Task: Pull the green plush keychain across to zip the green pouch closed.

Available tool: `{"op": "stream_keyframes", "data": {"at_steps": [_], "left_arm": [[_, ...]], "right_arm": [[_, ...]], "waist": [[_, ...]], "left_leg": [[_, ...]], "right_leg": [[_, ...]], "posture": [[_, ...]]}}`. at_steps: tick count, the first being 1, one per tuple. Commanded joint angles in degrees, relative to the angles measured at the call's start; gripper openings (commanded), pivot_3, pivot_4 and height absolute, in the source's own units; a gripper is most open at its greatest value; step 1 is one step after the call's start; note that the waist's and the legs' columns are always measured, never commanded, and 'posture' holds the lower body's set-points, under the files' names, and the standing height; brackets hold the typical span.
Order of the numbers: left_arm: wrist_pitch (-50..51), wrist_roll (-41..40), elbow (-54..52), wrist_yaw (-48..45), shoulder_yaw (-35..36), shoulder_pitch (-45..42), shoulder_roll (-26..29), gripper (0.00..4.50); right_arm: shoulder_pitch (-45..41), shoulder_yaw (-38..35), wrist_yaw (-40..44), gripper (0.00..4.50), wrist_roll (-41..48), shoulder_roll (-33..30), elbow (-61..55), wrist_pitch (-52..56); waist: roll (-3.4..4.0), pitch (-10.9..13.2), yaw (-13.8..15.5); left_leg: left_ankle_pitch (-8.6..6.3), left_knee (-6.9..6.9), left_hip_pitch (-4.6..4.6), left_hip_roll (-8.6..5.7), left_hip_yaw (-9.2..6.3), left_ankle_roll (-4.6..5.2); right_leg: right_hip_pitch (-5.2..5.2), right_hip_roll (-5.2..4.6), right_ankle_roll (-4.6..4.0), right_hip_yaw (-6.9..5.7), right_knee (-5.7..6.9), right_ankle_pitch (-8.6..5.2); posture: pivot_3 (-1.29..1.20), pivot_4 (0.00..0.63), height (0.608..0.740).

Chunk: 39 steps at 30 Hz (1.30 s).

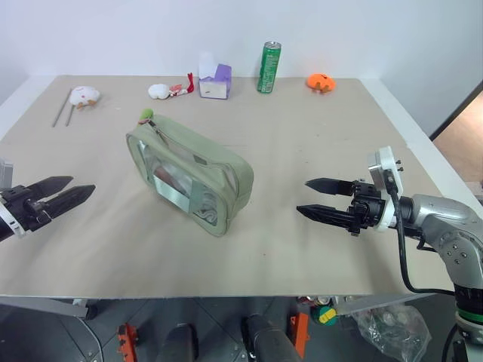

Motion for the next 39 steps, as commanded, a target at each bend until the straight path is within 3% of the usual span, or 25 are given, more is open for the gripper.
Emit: {"op": "stream_keyframes", "data": {"at_steps": [1,9,19,24,33,39], "left_arm": [[-0.55,-0.19,-2.65,0.26,0.94,0.13,-0.39,4.29],[1.83,-2.67,-10.23,0.47,1.58,1.14,-0.59,4.29],[2.91,-4.91,-17.34,-4.15,-8.80,-12.92,4.59,4.29],[2.91,-6.46,-19.17,-4.82,-12.00,-17.29,3.95,4.29],[3.80,-7.66,-20.38,-3.55,-12.61,-16.99,2.22,4.29],[4.33,-8.78,-21.86,-1.52,-10.66,-14.18,1.48,4.36]], "right_arm": [[-2.63,0.36,-0.11,4.27,-0.28,-0.48,-1.21,-0.93],[-10.44,5.43,-2.36,4.27,-3.47,2.50,2.40,-1.61],[-25.68,15.47,-0.75,4.27,-11.57,9.44,11.14,-6.29],[-27.15,18.66,1.52,4.27,-14.96,11.65,14.14,-9.40],[-29.14,21.32,0.82,4.27,-20.60,17.14,21.63,-12.84],[-29.13,20.31,1.77,2.48,-20.72,18.82,23.66,-13.21]], "waist": [[0.00,0.00,0.00],[-0.02,-0.01,-0.06],[-0.01,0.00,-0.03],[-0.01,0.00,-0.03],[-0.01,0.00,-0.16],[-0.01,0.00,-0.09]], "left_leg": [[0.00,0.00,0.00,0.00,0.00,0.00],[0.00,0.05,0.03,0.03,0.03,0.00],[0.01,0.15,-0.01,0.00,0.05,-0.01],[0.01,0.10,-0.16,0.02,-0.07,-0.01],[0.02,0.21,-0.19,0.03,-0.08,-0.01],[0.03,0.26,-0.18,0.05,-0.13,-0.02]], "right_leg": [[0.00,0.00,0.00,0.00,0.00,0.00],[0.01,0.00,-0.03,-0.04,0.01,0.08],[0.02,0.02,0.03,0.01,0.02,0.18],[-0.08,0.06,0.01,-0.03,0.02,0.14],[-0.09,0.07,-0.06,-0.06,0.06,0.21],[-0.07,0.09,-0.14,-0.09,0.10,0.27]], "posture": [[0.00,0.150,0.740],[0.00,0.150,0.740],[0.00,0.150,0.740],[0.00,0.150,0.740],[0.00,0.150,0.740],[0.00,0.150,0.740]]}}
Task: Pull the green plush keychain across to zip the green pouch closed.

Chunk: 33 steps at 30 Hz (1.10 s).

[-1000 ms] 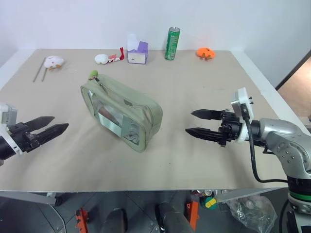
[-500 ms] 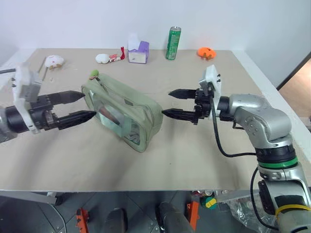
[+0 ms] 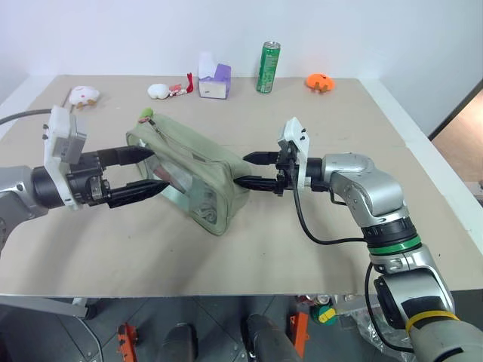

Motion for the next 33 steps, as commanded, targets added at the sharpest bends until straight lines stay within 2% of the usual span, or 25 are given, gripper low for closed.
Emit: {"op": "stream_keyframes", "data": {"at_steps": [1,5,7,11,15,22,24,33], "left_arm": [[0.00,-1.31,-1.59,1.29,3.27,0.26,0.10,4.36],[-0.13,-1.91,-1.82,2.49,4.52,1.55,-0.24,4.36],[-0.16,-2.14,-1.82,2.81,5.20,2.19,-0.35,4.36],[-0.23,-2.46,-1.35,3.54,6.00,2.55,-0.73,4.36],[-0.08,-2.78,-0.20,4.16,6.84,3.10,-1.28,4.36],[-0.34,-2.64,2.05,4.07,7.65,4.74,-1.92,4.36],[-0.15,-2.87,3.24,4.03,8.02,4.94,-2.04,4.36],[0.63,-3.04,5.07,4.16,8.41,5.59,-1.93,4.36]], "right_arm": [[-1.38,-1.96,0.86,2.05,0.58,0.42,-0.41,-0.38],[-0.43,-1.84,3.94,0.62,1.86,-0.31,-1.87,-0.03],[0.03,-1.59,5.38,0.05,1.68,-0.90,-2.49,-0.86],[0.07,-1.33,6.48,0.05,0.45,-1.49,-2.16,-2.93],[-0.12,-1.87,10.11,0.05,-1.42,-3.49,-0.58,-9.44],[-2.26,-3.56,22.43,0.05,-1.12,-10.67,4.55,-17.48],[-5.25,-4.20,23.00,0.05,-2.84,-10.58,9.86,-23.40],[-13.79,-4.29,26.92,0.05,-6.68,-7.49,25.16,-37.58]], "waist": [[0.00,0.00,0.00],[0.00,0.00,-0.05],[0.00,0.00,-0.01],[0.00,0.00,0.01],[0.01,0.00,0.04],[0.01,0.01,0.08],[0.02,0.01,0.07],[0.02,0.02,-0.11]], "left_leg": [[0.00,0.01,0.00,0.00,0.00,0.00],[0.00,0.02,0.02,0.01,0.01,0.00],[0.00,0.03,0.02,0.01,-0.01,0.00],[0.00,0.04,0.01,0.01,-0.02,0.00],[0.00,0.04,-0.03,-0.02,-0.03,0.00],[0.00,0.06,-0.04,-0.05,-0.03,0.00],[0.00,0.07,-0.03,-0.05,-0.02,0.00],[0.01,0.17,0.09,0.09,0.06,0.00]], "right_leg": [[0.00,0.00,0.00,0.00,0.00,0.00],[0.01,0.01,0.01,-0.01,0.00,0.01],[0.01,0.01,0.01,-0.04,0.01,0.00],[0.02,0.01,0.02,-0.05,0.01,0.00],[0.01,-0.03,0.00,-0.05,0.00,0.01],[0.02,-0.06,0.00,-0.06,0.00,0.01],[0.02,-0.06,0.00,-0.07,0.00,0.01],[0.05,0.01,-0.06,-0.13,0.06,0.10]], "posture": [[0.00,0.150,0.740],[0.00,0.150,0.740],[0.00,0.150,0.740],[0.00,0.150,0.740],[0.00,0.150,0.740],[0.00,0.150,0.740],[0.00,0.150,0.740],[0.00,0.150,0.740]]}}
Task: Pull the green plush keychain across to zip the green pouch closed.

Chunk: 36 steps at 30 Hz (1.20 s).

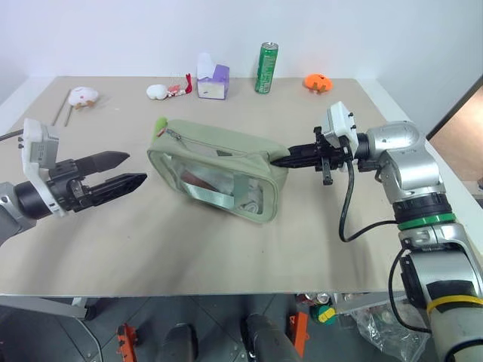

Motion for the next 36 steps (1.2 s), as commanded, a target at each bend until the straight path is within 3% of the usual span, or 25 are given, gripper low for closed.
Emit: {"op": "stream_keyframes", "data": {"at_steps": [1,9,20,24,33,34,36], "left_arm": [[0.38,-0.90,-0.01,0.09,2.28,0.02,0.33,4.36],[1.39,-1.43,-0.58,0.66,2.99,-0.45,0.88,4.36],[1.80,-1.14,0.07,0.88,1.44,-2.26,0.44,4.36],[1.92,-1.10,0.24,0.86,0.93,-2.89,0.18,4.36],[2.01,-1.22,0.70,0.77,0.95,-3.29,0.26,4.36],[2.07,-1.29,0.74,0.73,1.08,-3.28,0.35,4.36],[2.20,-1.44,0.97,0.58,1.48,-3.28,0.59,4.36]], "right_arm": [[-3.88,-1.40,1.19,0.05,-2.11,0.33,4.41,-6.15],[-2.04,2.19,-1.67,0.05,-11.21,0.03,10.01,-11.51],[0.69,-0.97,-4.55,0.05,-9.82,-0.44,8.36,-8.81],[0.72,-0.97,-4.11,0.05,-9.39,-0.62,7.62,-2.51],[1.33,-1.13,-5.54,3.14,-10.29,-3.00,5.50,2.59],[1.45,-0.92,-4.95,3.40,-10.44,-3.82,5.45,3.57],[1.99,-0.95,-1.39,3.40,-10.14,-6.65,4.89,2.98]], "waist": [[0.00,0.00,0.02],[0.00,0.00,0.00],[0.00,0.00,0.05],[0.00,0.00,0.04],[0.00,0.00,0.05],[0.01,0.00,0.05],[0.01,0.01,0.06]], "left_leg": [[0.00,0.00,-0.01,-0.01,0.00,0.00],[0.00,-0.01,-0.01,-0.07,0.04,0.00],[0.01,0.33,0.10,-0.09,0.01,-0.02],[0.01,0.42,0.13,-0.10,0.01,-0.02],[0.02,0.44,0.15,-0.10,0.02,-0.03],[0.02,0.43,0.15,-0.10,0.02,-0.03],[0.02,0.42,0.14,-0.11,0.02,-0.03]], "right_leg": [[0.00,-0.01,0.00,0.00,0.00,0.00],[0.00,-0.11,-0.13,0.02,0.00,0.08],[0.12,-0.10,0.03,0.01,0.30,-0.02],[0.15,-0.10,0.05,0.02,0.38,-0.02],[0.11,-0.08,0.05,0.04,0.50,-0.04],[0.11,-0.07,0.05,0.04,0.50,-0.04],[0.10,-0.08,0.06,0.05,0.50,-0.07]], "posture": [[0.00,0.150,0.740],[0.00,0.150,0.740],[0.00,0.150,0.740],[0.00,0.150,0.740],[0.00,0.150,0.740],[0.00,0.150,0.740],[0.00,0.150,0.740]]}}
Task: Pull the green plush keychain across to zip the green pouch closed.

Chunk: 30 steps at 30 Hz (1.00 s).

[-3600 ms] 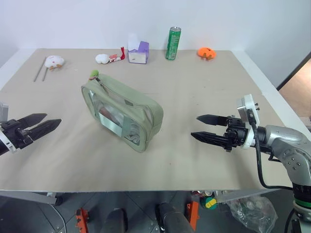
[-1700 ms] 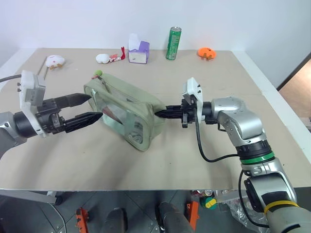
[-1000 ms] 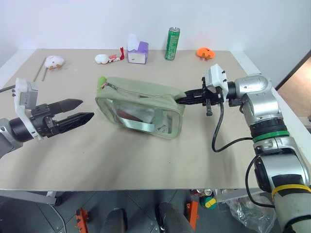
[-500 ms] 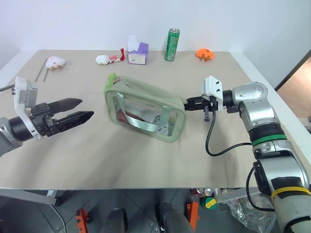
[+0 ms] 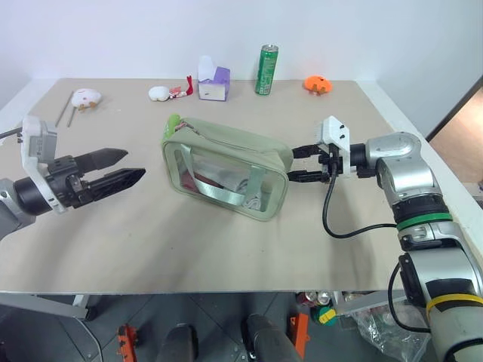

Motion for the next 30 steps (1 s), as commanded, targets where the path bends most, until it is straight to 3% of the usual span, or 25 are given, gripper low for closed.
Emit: {"op": "stream_keyframes", "data": {"at_steps": [1,8,12,19,23,30], "left_arm": [[0.09,-1.04,-0.12,-0.69,1.76,-0.80,0.73,4.36],[0.42,-1.02,0.71,-0.95,2.09,-1.10,0.85,4.36],[0.29,-0.86,0.68,-0.57,1.24,-1.78,0.18,4.36],[0.25,-0.99,-0.73,0.31,1.15,-0.95,-1.42,4.36],[0.35,-1.11,-1.21,0.58,1.47,-0.39,-1.98,4.36],[0.34,-1.01,-0.92,0.71,1.14,-1.12,-1.85,4.36]], "right_arm": [[-0.66,-2.06,2.67,3.40,0.19,-4.56,-1.37,0.24],[-6.82,-8.74,2.26,3.40,6.76,-8.31,-4.89,7.86],[-6.44,-8.79,2.00,3.40,15.37,-5.93,-20.74,25.24],[-0.08,-8.31,-2.59,3.40,23.04,-5.51,-42.64,38.96],[2.81,-7.12,-6.51,3.40,23.04,-4.25,-46.77,39.99],[3.63,-2.39,-9.84,3.40,16.00,-2.57,-43.22,32.12]], "waist": [[0.02,0.01,0.01],[0.10,0.06,-0.25],[0.10,0.06,-0.51],[0.10,0.06,0.02],[0.09,0.06,0.10],[0.09,0.05,0.04]], "left_leg": [[0.00,-0.01,0.00,-0.01,0.00,0.00],[0.00,-0.03,0.01,-0.02,0.09,0.00],[0.00,-0.04,0.04,0.08,0.02,0.00],[0.00,-0.03,-0.05,0.11,-0.20,0.00],[-0.01,-0.03,-0.10,0.04,-0.17,0.00],[0.00,0.00,-0.05,0.05,-0.11,0.00]], "right_leg": [[0.00,0.00,0.02,0.01,0.00,-0.02],[-0.07,0.02,0.02,0.12,0.05,-0.04],[-0.08,0.17,-0.04,0.13,0.15,-0.07],[-0.07,0.33,-0.05,0.12,0.19,-0.18],[-0.10,0.22,0.04,0.14,0.18,-0.22],[-0.10,0.23,0.02,0.14,0.18,-0.18]], "posture": [[0.00,0.150,0.740],[0.00,0.150,0.740],[0.00,0.150,0.740],[0.00,0.150,0.740],[0.00,0.150,0.740],[0.00,0.150,0.740]]}}
